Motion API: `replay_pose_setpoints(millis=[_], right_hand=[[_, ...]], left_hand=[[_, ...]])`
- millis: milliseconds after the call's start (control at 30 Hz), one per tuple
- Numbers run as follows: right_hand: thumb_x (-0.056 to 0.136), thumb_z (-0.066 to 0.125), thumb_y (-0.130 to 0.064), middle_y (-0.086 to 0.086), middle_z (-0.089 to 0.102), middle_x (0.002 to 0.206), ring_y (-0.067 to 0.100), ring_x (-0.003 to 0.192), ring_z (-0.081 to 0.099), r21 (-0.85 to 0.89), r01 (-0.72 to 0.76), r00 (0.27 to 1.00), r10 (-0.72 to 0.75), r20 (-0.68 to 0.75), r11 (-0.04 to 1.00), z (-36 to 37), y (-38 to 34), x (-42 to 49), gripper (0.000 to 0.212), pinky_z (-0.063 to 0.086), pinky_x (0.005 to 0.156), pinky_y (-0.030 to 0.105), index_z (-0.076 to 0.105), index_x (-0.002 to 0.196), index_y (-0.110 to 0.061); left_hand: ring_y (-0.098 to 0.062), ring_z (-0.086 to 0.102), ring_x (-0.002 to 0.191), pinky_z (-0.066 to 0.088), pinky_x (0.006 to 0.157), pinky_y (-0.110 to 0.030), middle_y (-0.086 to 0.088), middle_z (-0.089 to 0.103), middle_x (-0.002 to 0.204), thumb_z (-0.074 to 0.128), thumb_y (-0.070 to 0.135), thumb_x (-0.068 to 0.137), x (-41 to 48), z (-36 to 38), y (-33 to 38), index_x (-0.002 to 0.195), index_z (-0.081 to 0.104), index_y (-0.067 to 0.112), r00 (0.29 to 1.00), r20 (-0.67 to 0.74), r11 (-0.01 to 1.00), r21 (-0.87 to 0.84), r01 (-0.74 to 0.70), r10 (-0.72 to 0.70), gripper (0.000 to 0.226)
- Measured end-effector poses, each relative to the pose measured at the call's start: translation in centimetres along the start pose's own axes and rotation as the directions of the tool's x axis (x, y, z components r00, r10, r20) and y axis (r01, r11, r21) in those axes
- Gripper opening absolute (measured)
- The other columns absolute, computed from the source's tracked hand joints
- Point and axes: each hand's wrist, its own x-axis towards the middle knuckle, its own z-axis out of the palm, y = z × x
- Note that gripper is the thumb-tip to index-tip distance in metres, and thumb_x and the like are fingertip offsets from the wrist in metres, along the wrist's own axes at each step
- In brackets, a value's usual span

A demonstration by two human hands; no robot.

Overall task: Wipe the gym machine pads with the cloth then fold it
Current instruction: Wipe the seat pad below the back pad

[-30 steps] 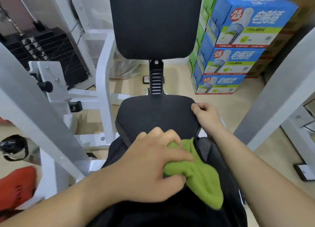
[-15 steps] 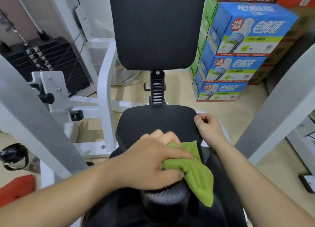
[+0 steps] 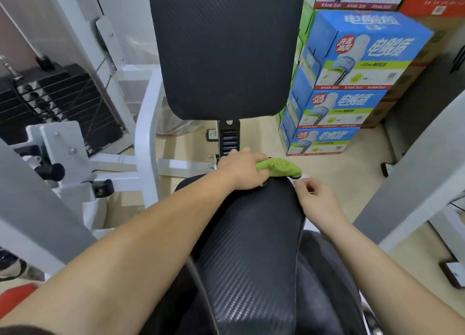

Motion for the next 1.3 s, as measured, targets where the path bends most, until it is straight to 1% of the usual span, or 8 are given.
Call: replay_pose_setpoints(millis=[300,400,533,667,967,1100,1233,1300], right_hand=[[0.091,0.068,-0.035,-0.004,0.074,0.100,0.012,0.092,0.067,-0.023,0.022,1.000,-0.023,-0.004,0.999,2.0,-2.8,1.9,0.018,0.045,0.070,0.026,0.077,0.082,-0.022],[0.091,0.068,-0.030,-0.009,0.076,0.090,0.017,0.093,0.069,-0.006,0.015,0.999,-0.015,-0.037,1.000,2.2,-2.6,1.3,0.017,0.047,0.069,0.026,0.077,0.081,-0.019],[0.094,0.067,-0.046,-0.002,0.063,0.127,0.023,0.118,0.061,-0.034,-0.067,0.996,0.069,0.058,0.997,2.0,-3.5,1.5,0.049,0.049,0.100,0.037,0.062,0.133,-0.017],[0.095,0.059,-0.051,0.003,0.072,0.117,0.025,0.107,0.064,-0.109,-0.038,0.989,0.053,0.137,0.993,2.0,-3.1,1.6,0.040,0.052,0.095,0.041,0.073,0.113,-0.018],[0.100,0.055,-0.037,0.024,0.073,0.102,0.033,0.087,0.063,-0.141,0.005,0.993,0.012,0.119,0.990,2.5,-3.6,0.7,0.045,0.046,0.073,0.037,0.071,0.097,0.005],[0.102,0.059,-0.033,0.015,0.072,0.094,0.033,0.095,0.066,-0.034,0.001,0.989,0.004,0.146,0.999,2.0,-3.7,0.4,0.041,0.048,0.079,0.039,0.070,0.097,0.007],[0.105,0.056,-0.034,-0.005,0.054,0.073,0.019,0.079,0.050,0.181,-0.049,0.981,0.014,0.191,0.982,0.2,-2.7,-0.6,0.038,0.039,0.064,0.031,0.061,0.070,-0.018],[0.104,0.057,-0.036,-0.002,0.064,0.086,0.019,0.082,0.055,0.247,-0.154,0.957,0.083,0.277,0.957,-0.8,-2.2,-1.2,0.026,0.046,0.064,0.031,0.071,0.090,-0.020]], left_hand=[[-0.021,0.070,0.080,0.051,0.070,-0.031,-0.003,0.074,0.083,0.053,0.045,0.089,-7.6,-3.1,-11.5,0.092,0.069,0.020,0.926,-0.046,0.856,-0.401,0.327,-0.375,0.030],[-0.027,0.069,0.090,0.052,0.080,-0.037,-0.004,0.073,0.087,0.048,0.046,0.089,-10.8,-1.0,-11.9,0.095,0.066,0.020,0.847,-0.109,0.711,-0.605,0.359,-0.520,0.033],[-0.028,0.062,0.100,0.051,0.084,-0.041,-0.003,0.066,0.104,0.048,0.045,0.095,-14.9,1.7,-9.7,0.111,0.056,0.022,0.716,-0.233,0.580,-0.762,0.286,-0.658,0.029],[-0.021,0.051,0.113,0.040,0.090,-0.037,0.002,0.049,0.118,0.053,0.042,0.099,-19.9,3.4,-4.8,0.116,0.051,0.029,0.696,-0.312,0.592,-0.781,0.200,-0.647,0.022],[-0.006,0.049,0.118,0.047,0.102,-0.034,0.027,0.039,0.116,0.060,0.057,0.086,-29.2,3.6,3.1,0.121,0.051,0.056,0.914,-0.334,0.807,-0.591,-0.013,-0.230,0.036],[-0.018,0.050,0.108,0.046,0.095,-0.039,0.013,0.047,0.120,0.066,0.049,0.089,-27.3,1.1,3.9,0.132,0.060,0.043,0.871,-0.472,0.931,-0.240,-0.275,0.135,0.044],[-0.025,0.038,0.109,0.038,0.093,-0.048,0.009,0.041,0.132,0.049,0.058,0.093,-23.9,1.3,6.5,0.138,0.054,0.051,0.908,-0.025,0.903,0.118,-0.413,0.419,0.046],[-0.026,0.035,0.106,0.036,0.090,-0.047,0.009,0.040,0.128,0.050,0.051,0.092,-22.1,0.9,8.0,0.129,0.059,0.050,0.888,0.123,0.850,0.256,-0.461,0.444,0.038]])
